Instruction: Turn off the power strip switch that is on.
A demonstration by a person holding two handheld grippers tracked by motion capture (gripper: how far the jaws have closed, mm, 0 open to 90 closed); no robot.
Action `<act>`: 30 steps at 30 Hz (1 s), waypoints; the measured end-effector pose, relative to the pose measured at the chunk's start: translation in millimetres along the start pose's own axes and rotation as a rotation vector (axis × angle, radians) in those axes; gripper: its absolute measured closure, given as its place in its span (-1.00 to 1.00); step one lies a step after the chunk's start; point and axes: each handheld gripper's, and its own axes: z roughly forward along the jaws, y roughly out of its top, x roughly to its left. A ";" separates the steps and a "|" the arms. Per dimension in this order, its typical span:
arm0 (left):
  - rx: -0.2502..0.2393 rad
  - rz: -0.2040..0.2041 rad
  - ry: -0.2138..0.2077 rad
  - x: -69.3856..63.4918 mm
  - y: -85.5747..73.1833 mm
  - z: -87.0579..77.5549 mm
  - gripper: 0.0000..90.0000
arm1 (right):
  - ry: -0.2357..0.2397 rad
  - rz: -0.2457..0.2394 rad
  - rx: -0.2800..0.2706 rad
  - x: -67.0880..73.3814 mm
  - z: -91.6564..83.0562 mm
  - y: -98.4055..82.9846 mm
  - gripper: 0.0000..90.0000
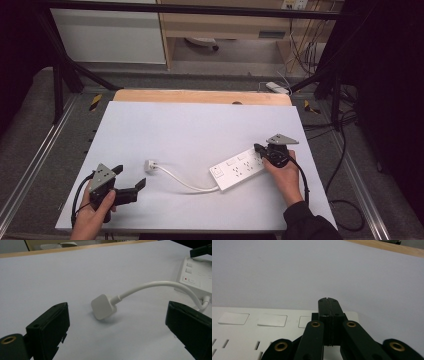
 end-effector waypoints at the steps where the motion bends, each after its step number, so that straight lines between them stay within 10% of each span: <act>1: 0.000 0.000 0.000 0.0 0.0 0.0 -0.88 | 0.001 0.001 0.002 0.0 0.1 -0.1 1.00; 30: 0.007 0.007 0.003 -0.6 -0.3 0.1 -0.87 | 0.005 0.012 0.002 -0.4 0.9 -1.2 1.00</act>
